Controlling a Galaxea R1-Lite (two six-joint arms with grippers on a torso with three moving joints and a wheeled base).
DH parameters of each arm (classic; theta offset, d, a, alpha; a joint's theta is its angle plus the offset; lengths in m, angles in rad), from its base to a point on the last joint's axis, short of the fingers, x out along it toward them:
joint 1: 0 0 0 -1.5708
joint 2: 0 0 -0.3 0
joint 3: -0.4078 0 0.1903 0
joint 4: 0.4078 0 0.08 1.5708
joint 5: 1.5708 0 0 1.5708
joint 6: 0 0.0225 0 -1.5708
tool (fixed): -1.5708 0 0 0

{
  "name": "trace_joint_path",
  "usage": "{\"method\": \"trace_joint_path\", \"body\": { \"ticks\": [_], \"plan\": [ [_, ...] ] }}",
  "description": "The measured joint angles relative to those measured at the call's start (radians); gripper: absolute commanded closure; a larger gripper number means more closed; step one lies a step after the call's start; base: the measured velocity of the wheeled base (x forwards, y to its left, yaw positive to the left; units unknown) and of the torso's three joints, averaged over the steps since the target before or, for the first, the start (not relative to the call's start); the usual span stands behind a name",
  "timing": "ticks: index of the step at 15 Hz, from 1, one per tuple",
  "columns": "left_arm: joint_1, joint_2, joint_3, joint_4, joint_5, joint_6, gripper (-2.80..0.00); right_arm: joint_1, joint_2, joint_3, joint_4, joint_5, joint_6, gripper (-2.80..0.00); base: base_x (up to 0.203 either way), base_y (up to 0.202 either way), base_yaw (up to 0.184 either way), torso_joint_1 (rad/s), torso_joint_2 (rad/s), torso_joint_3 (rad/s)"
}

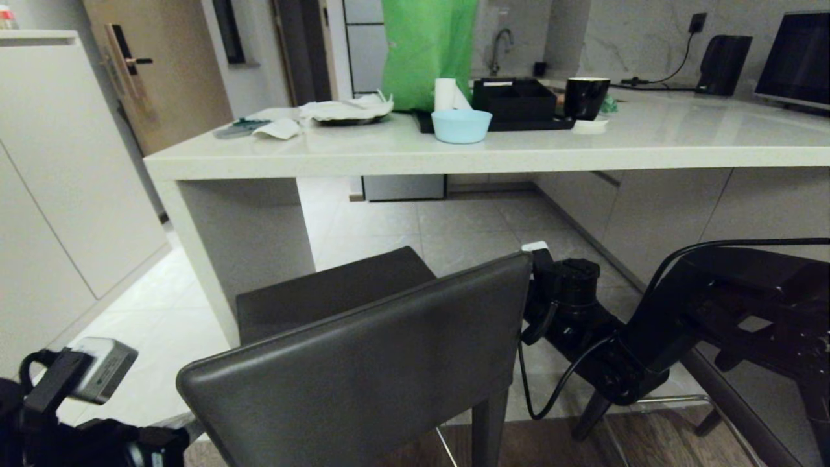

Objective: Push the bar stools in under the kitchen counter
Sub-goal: Push the gray chair back under the dining table

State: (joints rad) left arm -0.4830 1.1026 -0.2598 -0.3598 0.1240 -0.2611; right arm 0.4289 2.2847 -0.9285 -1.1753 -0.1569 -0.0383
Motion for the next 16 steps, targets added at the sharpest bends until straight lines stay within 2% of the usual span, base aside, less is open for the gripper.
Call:
{"method": "trace_joint_path", "body": {
  "ticks": [4,9,12,16],
  "plan": [
    [-0.017,0.21,-0.045,-0.139,0.116,-0.01,0.0,0.001,-0.007,0.003,-0.003,-0.001,-0.001,0.0,0.0,0.0,0.0,0.0,0.0,0.0],
    [-0.016,0.37,-0.163,-0.149,0.184,-0.023,0.0,0.043,-0.059,0.099,-0.05,-0.001,-0.004,0.0,0.0,0.0,0.0,0.0,0.0,0.0],
    [0.01,0.437,-0.207,-0.16,0.189,-0.023,0.0,0.071,-0.092,0.155,-0.074,-0.004,-0.006,0.0,0.0,0.0,0.0,0.0,0.0,0.0],
    [0.11,0.513,-0.271,-0.164,0.173,-0.015,0.0,0.117,-0.108,0.204,-0.115,0.004,-0.012,0.0,0.0,0.0,0.0,0.0,0.0,0.0]
  ]
}}
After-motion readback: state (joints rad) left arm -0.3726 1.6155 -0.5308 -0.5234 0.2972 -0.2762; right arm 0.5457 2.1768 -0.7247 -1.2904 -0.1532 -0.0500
